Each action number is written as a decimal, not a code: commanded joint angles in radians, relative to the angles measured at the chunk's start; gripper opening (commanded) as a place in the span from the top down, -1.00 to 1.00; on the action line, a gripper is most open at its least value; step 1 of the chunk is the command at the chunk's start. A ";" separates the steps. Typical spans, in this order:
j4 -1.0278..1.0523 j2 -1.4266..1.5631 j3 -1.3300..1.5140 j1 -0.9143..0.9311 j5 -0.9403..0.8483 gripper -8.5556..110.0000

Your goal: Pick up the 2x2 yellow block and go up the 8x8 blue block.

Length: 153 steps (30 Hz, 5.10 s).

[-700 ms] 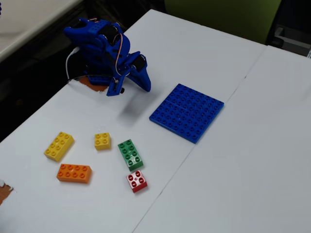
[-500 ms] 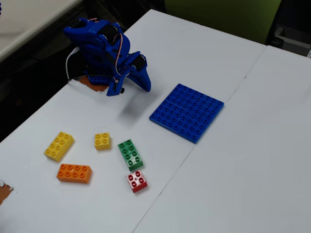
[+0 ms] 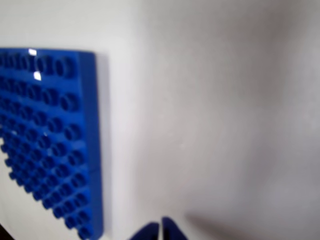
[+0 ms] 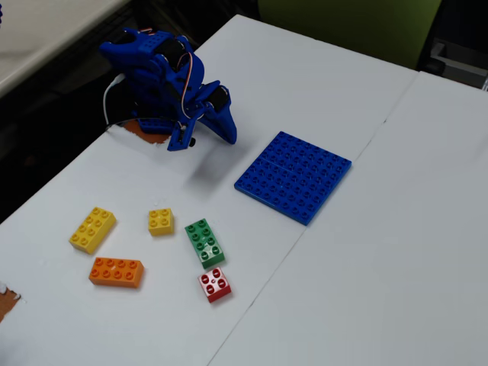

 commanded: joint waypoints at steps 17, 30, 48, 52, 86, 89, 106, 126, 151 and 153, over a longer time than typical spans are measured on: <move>-0.003 0.044 -0.005 -0.005 -0.006 0.75; -0.132 0.044 -0.003 0.028 -1.170 0.85; 0.291 -0.517 -0.684 0.284 -1.566 0.85; 0.308 -0.884 -0.934 0.382 -1.536 0.83; -0.083 -1.700 -1.335 0.927 -1.890 0.33; -0.121 -1.741 -1.335 0.916 -1.848 0.32; 0.058 -1.911 -1.548 0.943 -1.833 0.32; -0.012 -1.968 -1.494 0.959 -1.890 0.47; 0.232 -1.589 -1.460 0.891 -1.951 0.81; 0.291 -1.505 -1.460 0.882 -1.960 0.86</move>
